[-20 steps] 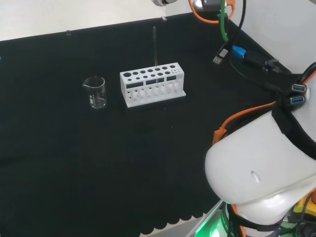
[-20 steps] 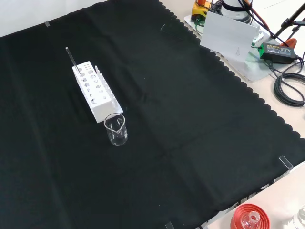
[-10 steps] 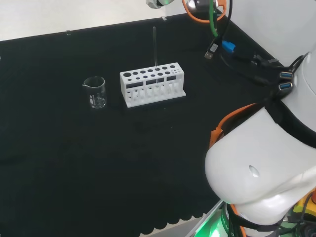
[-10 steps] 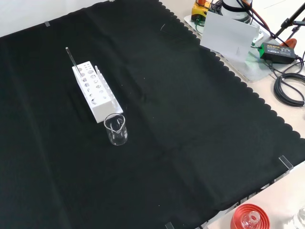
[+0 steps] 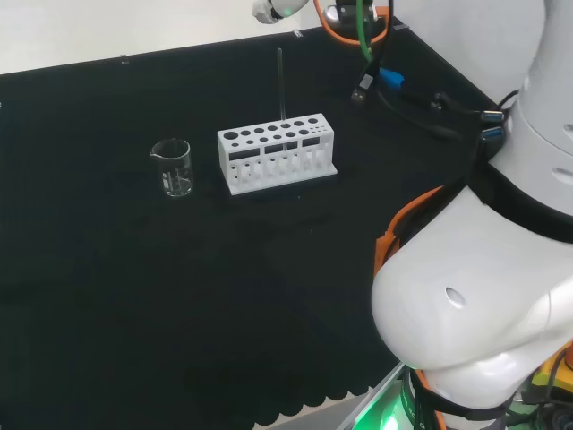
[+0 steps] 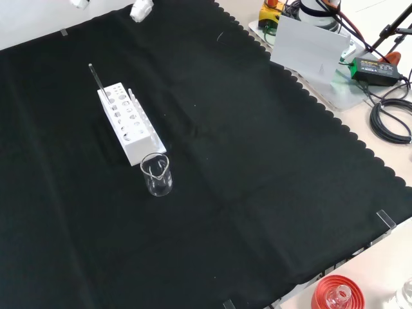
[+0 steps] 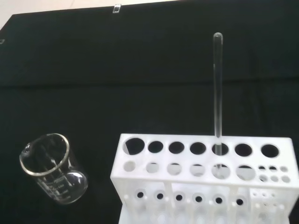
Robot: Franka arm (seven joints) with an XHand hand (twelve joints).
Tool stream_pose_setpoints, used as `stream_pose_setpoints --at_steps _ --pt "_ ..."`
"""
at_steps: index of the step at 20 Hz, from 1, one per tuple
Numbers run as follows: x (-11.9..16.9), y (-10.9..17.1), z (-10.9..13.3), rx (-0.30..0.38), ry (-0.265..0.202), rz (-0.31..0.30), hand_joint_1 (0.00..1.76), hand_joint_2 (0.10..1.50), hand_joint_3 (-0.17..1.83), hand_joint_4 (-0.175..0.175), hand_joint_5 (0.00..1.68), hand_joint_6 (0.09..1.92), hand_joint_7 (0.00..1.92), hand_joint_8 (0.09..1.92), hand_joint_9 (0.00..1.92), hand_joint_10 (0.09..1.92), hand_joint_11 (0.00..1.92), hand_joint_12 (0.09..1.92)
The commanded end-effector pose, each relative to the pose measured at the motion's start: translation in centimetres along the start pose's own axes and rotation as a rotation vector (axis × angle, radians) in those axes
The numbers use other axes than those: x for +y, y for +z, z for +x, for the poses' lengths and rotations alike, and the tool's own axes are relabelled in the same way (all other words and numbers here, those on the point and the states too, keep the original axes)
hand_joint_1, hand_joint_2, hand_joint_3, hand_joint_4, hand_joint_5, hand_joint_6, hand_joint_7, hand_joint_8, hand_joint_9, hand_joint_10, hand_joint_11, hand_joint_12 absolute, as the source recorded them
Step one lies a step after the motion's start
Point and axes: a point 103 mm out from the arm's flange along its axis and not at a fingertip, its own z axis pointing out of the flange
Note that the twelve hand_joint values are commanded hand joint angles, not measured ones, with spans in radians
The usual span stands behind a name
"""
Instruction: Take the glass rod from the white test tube rack.
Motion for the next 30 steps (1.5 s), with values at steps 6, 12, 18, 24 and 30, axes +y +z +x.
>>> stream_pose_setpoints --at_steps 6,12,18,24,30 --pt "3.7 1.6 -1.2 0.042 -0.034 0.019 0.55 0.86 0.46 -0.046 0.13 0.09 0.00 0.72 0.09 0.97 0.00 1.48" --pt "4.7 3.4 -2.8 0.059 -0.036 0.028 0.55 0.86 0.46 -0.048 0.13 0.09 0.00 0.76 0.09 0.97 0.00 1.49" --pt "4.9 4.5 -3.8 0.086 -0.038 0.045 0.54 0.86 0.47 -0.049 0.14 0.09 0.00 0.78 0.09 0.97 0.00 1.49" --pt "4.9 5.5 -4.4 0.106 -0.039 0.054 0.54 0.86 0.47 -0.051 0.14 0.09 0.00 0.79 0.10 0.98 0.00 1.49" --pt "5.1 6.2 -4.8 0.122 -0.046 0.057 0.54 0.87 0.47 -0.053 0.15 0.09 0.00 0.81 0.10 0.98 0.00 1.49"
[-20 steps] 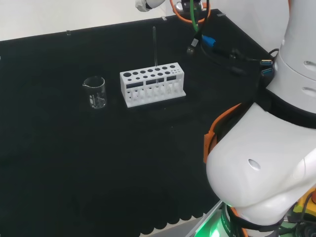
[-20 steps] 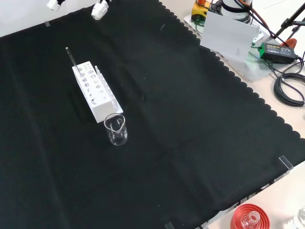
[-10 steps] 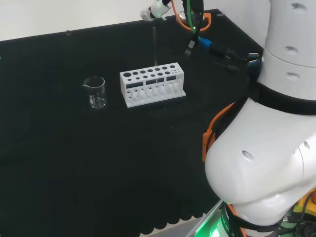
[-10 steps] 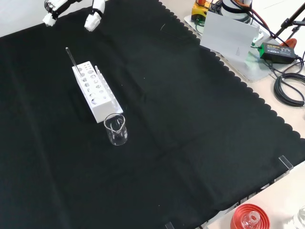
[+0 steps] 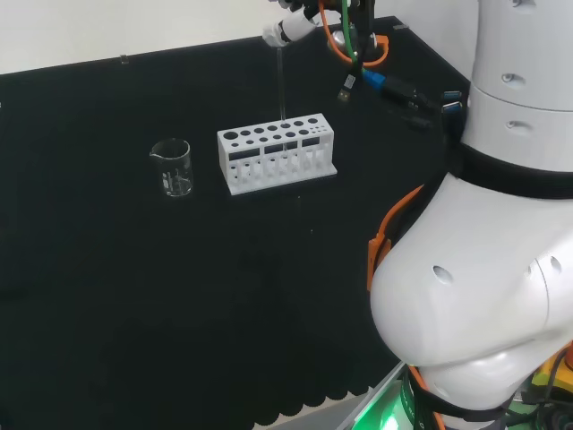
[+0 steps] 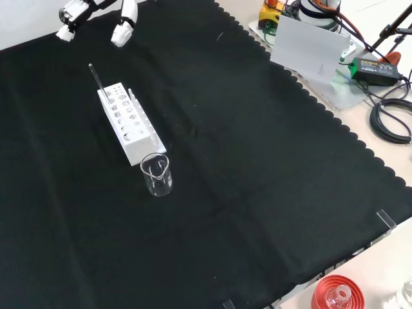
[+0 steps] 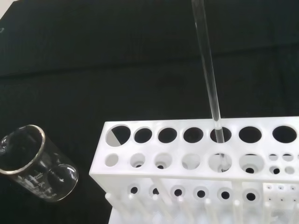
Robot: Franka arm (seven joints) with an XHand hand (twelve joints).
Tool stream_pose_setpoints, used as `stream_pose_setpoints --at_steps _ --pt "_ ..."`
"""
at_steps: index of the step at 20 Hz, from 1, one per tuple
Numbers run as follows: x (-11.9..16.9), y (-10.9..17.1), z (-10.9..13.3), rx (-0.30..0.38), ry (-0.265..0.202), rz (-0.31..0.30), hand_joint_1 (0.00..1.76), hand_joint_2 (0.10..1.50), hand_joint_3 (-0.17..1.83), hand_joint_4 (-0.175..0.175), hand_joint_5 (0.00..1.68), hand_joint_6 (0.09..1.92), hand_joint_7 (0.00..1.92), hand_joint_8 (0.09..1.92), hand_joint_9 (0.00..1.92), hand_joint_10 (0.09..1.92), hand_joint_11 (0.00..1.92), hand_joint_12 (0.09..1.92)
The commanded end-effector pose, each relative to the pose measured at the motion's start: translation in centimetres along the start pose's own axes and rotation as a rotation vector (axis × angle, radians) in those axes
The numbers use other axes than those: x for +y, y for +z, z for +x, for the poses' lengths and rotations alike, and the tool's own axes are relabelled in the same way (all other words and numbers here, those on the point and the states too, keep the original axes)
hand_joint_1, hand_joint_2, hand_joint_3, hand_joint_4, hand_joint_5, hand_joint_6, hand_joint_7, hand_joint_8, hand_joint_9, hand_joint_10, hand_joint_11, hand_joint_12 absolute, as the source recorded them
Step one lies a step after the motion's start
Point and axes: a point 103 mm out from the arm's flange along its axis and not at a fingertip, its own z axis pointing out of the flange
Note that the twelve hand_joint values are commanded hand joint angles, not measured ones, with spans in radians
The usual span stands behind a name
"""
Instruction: Take the glass rod from the white test tube rack.
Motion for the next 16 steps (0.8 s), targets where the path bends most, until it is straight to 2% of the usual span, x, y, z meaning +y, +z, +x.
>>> stream_pose_setpoints --at_steps 1,16 --pt "0.1 0.4 -0.3 0.005 -0.008 0.001 0.54 0.87 0.47 -0.053 0.15 0.09 0.01 0.81 0.10 0.98 0.00 1.50" --pt "2.7 2.3 -1.1 -0.062 -0.004 0.078 0.54 0.87 0.48 -0.065 0.18 0.09 0.05 0.85 0.12 0.98 0.02 1.50"
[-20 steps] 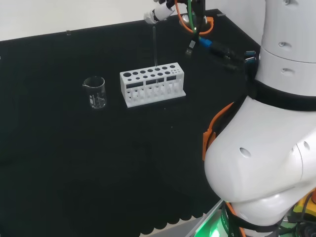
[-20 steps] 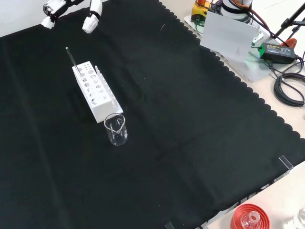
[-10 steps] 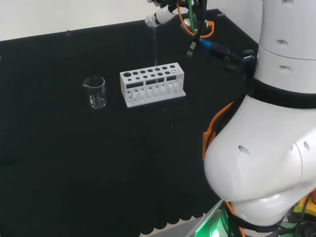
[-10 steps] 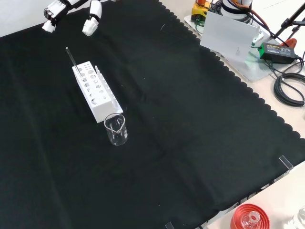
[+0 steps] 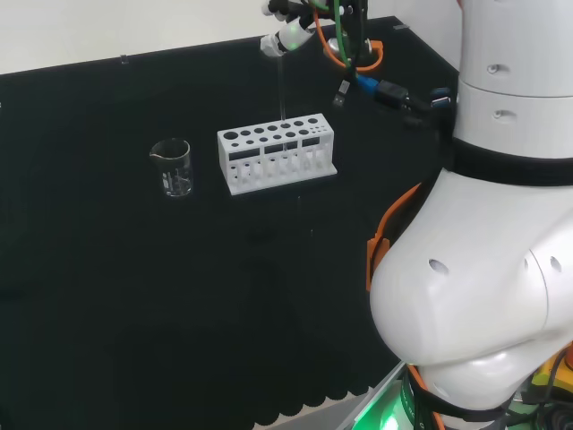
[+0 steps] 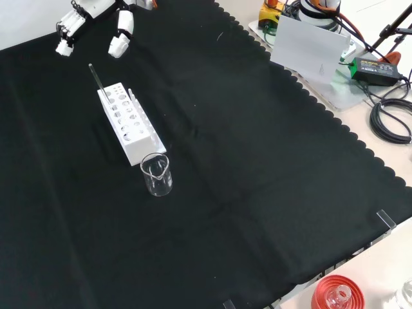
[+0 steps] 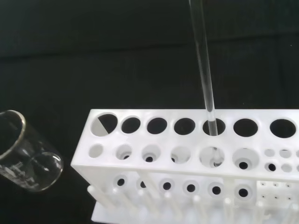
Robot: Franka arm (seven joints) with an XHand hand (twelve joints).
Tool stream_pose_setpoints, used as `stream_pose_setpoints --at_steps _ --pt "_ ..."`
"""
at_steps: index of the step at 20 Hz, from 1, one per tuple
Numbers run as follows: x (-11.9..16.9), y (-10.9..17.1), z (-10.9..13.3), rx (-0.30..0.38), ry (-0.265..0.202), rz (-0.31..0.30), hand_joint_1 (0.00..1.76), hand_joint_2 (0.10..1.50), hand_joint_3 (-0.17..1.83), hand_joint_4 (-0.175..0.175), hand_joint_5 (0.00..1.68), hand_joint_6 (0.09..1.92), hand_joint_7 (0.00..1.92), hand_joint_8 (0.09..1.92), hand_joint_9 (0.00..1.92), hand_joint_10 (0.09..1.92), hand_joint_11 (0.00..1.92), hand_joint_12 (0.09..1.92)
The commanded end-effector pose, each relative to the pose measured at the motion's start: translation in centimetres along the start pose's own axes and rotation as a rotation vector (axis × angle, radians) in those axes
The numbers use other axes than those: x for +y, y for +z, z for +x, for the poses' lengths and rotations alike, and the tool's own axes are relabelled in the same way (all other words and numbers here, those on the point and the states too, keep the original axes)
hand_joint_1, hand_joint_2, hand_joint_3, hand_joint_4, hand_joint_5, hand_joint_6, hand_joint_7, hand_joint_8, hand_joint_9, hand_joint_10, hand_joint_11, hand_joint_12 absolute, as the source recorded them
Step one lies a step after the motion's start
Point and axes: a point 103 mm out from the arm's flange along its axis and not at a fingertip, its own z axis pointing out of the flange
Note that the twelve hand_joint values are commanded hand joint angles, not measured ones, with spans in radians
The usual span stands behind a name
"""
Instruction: Take the glass rod from the white test tube rack.
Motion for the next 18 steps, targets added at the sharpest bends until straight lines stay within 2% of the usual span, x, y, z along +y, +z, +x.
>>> stream_pose_setpoints --at_steps 1,9,18 --pt "0.8 0.7 -0.4 -0.020 0.007 0.035 0.54 0.87 0.48 -0.066 0.19 0.09 0.06 0.85 0.12 0.98 0.03 1.50" --pt "2.0 2.2 -0.8 0.002 -0.017 0.054 0.55 0.87 0.49 -0.076 0.21 0.09 0.09 0.86 0.19 0.97 0.10 1.48" --pt "3.6 3.5 -1.4 0.011 -0.044 0.085 0.64 0.86 0.51 -0.127 0.38 0.12 0.38 0.88 0.65 0.84 0.56 1.33"
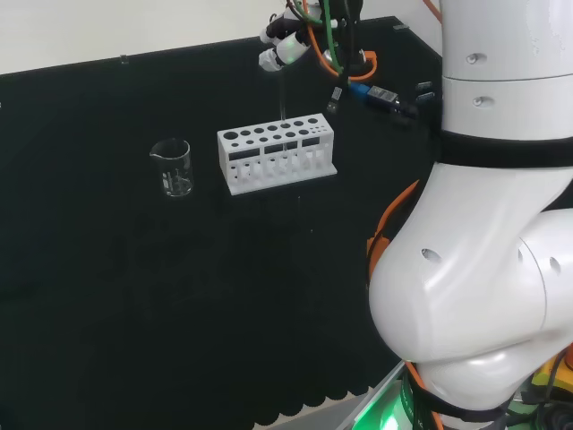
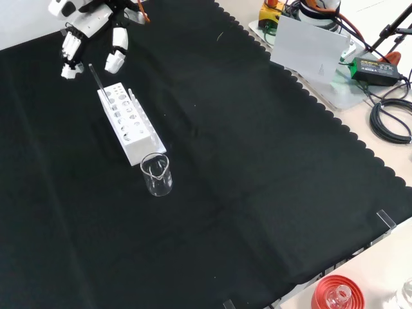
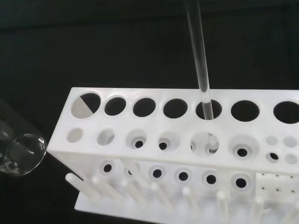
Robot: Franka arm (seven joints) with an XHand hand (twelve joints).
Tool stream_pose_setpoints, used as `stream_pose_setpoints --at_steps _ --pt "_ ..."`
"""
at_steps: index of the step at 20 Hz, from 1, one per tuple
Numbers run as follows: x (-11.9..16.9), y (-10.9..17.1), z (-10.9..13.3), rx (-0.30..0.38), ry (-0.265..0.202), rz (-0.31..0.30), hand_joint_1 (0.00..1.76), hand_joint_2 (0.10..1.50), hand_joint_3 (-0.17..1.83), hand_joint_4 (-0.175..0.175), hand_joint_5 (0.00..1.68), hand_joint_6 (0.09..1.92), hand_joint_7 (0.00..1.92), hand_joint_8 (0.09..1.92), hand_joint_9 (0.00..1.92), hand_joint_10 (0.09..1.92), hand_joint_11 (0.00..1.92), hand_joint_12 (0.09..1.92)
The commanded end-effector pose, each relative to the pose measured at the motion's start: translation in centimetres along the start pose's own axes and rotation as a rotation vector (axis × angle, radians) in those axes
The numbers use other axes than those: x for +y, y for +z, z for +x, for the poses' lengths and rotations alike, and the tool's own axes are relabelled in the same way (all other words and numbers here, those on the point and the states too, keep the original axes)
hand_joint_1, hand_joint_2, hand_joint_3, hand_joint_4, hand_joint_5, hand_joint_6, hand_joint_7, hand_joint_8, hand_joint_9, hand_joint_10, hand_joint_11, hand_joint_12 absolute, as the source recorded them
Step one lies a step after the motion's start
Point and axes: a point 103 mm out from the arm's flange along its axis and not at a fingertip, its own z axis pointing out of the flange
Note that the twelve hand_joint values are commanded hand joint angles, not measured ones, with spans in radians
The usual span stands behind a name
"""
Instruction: Take the glass rod from the white test tube rack.
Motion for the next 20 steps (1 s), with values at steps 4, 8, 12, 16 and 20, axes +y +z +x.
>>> stream_pose_setpoints --at_steps 4,8,12,16,20 --pt "1.49 0.97 -0.56 0.006 -0.029 0.040 0.68 0.85 0.53 -0.142 0.36 0.42 0.45 0.87 0.74 0.79 0.73 1.27" --pt "1.81 1.17 -0.74 0.000 -0.029 0.049 0.76 0.84 0.56 -0.161 0.37 0.83 0.55 0.87 0.84 0.76 0.88 1.22" --pt "1.82 1.11 -0.86 -0.003 -0.035 0.043 0.84 0.83 0.61 -0.175 0.46 0.99 0.67 0.88 0.96 0.72 1.02 1.17" --pt "1.94 1.05 -0.83 -0.019 -0.030 0.054 0.90 0.82 0.63 -0.175 0.55 1.04 0.73 0.88 1.05 0.68 1.16 1.09" --pt "1.92 0.78 -0.68 -0.016 -0.030 0.043 0.92 0.82 0.65 -0.175 0.62 1.07 0.78 0.88 1.13 0.64 1.27 1.03"
